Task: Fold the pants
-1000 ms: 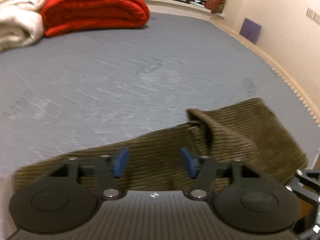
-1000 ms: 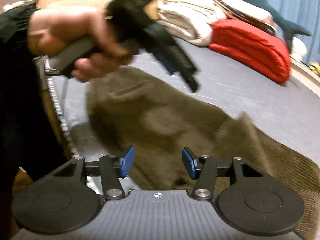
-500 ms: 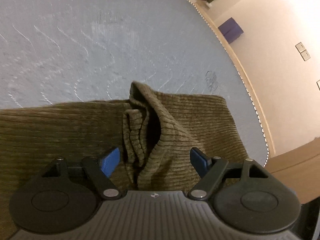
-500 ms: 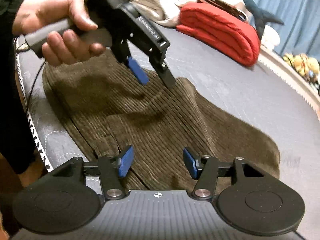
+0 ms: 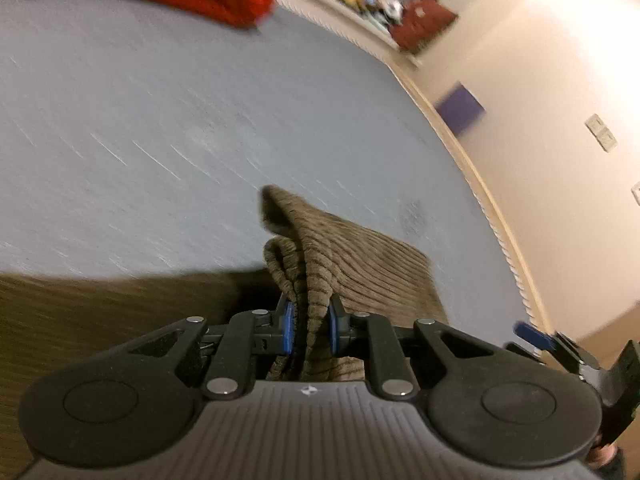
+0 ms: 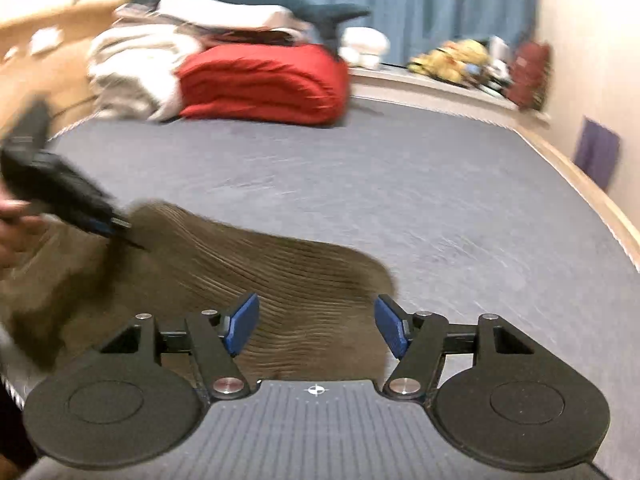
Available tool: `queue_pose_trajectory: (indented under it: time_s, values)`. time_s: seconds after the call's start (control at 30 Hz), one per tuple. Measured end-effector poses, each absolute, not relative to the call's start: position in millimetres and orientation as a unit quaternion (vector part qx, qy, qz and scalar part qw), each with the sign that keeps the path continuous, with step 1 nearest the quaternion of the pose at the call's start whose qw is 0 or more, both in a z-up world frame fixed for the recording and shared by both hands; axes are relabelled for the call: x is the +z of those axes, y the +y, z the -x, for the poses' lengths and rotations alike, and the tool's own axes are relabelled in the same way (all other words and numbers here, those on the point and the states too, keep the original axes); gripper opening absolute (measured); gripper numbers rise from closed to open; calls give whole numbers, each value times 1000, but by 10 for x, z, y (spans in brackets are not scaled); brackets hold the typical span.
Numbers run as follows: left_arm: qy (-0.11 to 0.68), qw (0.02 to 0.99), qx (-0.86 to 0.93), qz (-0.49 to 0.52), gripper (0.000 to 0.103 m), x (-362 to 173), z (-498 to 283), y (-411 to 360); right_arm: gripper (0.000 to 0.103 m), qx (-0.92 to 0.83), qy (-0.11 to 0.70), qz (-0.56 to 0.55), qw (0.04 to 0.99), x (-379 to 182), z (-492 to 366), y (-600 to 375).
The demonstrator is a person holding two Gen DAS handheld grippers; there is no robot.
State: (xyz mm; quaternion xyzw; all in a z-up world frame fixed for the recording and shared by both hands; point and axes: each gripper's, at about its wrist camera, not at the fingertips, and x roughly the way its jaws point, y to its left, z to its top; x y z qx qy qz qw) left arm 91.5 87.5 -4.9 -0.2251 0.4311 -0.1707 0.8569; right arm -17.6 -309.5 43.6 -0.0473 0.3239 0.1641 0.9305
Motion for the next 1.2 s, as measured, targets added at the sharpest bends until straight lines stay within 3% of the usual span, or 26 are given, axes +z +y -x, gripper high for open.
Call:
queue_pose_trajectory:
  time_s: [0.07, 0.1, 0.17, 0.23, 0.3, 0.43, 0.6, 0.73, 1.0, 1.13, 1.2]
  values:
    - [459, 852, -129, 215, 25, -206, -960, 1048, 69, 159, 339, 28, 927, 383, 129, -3183]
    - [491, 843, -104, 194, 41, -358, -1017, 1093, 72, 163, 350, 20, 922, 337, 115, -3194]
    - [522, 839, -33, 150, 46, -502, -1049, 1167, 73, 173, 380, 8, 909, 217, 79, -3162]
    - [494, 857, -22, 144, 50, -408, -985, 1243, 73, 182, 413, 7, 892, 89, 36, -3069]
    - [463, 872, -60, 144, 62, -268, -912, 1240, 74, 187, 443, 6, 877, -43, 32, -2977]
    - [468, 865, -148, 106, 63, -281, -736, 1027, 74, 169, 524, 52, 833, -428, -46, -2823]
    - [546, 816, -188, 12, 62, -823, -544, 696, 81, 156, 536, 27, 829, -503, -133, -2886]
    - [507, 836, -200, -63, 62, -769, -414, 554, 81, 147, 543, -2, 827, -495, -250, -2894]
    - [438, 880, -171, -69, 63, -459, -404, 443, 87, 135, 549, -41, 824, -686, -311, -2832]
    - [396, 900, -172, -58, 63, -300, -404, 395, 78, 130, 539, -47, 831, -674, -297, -2826]
    - [385, 904, -177, -49, 64, -232, -419, 373, 65, 124, 535, -56, 834, -644, -278, -2832]
